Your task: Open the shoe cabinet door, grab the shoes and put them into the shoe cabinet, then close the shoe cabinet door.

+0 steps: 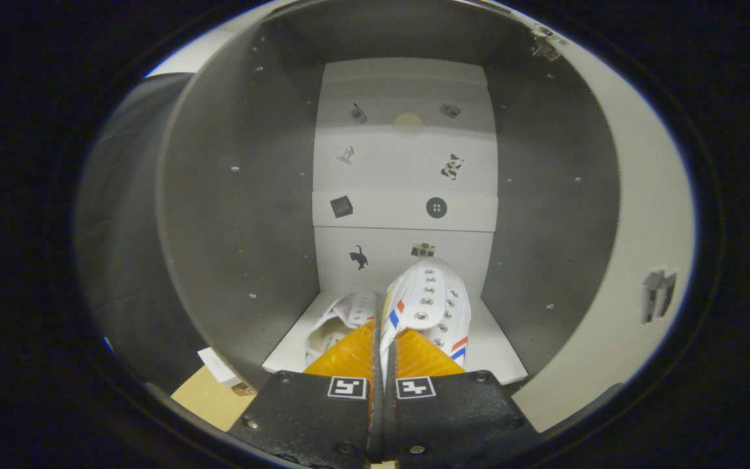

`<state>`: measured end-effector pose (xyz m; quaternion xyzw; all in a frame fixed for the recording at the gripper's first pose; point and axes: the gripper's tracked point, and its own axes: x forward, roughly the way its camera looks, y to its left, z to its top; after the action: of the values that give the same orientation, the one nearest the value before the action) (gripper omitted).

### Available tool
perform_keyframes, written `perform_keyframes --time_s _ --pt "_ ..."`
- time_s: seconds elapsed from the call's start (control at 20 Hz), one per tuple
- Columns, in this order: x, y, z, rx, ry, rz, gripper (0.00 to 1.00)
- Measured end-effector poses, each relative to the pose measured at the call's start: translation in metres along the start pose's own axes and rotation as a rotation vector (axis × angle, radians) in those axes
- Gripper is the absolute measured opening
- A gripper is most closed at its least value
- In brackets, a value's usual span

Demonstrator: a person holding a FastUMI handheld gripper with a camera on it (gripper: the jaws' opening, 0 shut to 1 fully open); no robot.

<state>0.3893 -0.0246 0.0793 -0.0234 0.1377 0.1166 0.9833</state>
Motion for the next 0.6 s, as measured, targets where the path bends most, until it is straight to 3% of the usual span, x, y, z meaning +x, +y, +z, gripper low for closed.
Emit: perform_keyframes --time_s 0.4,0.6 --pt "0.083 -0.045 -0.023 -0.049 0.101 -0.080 0.03" --pt "0.105 -0.032 -0.043 -0.010 0.136 -0.028 0.04"
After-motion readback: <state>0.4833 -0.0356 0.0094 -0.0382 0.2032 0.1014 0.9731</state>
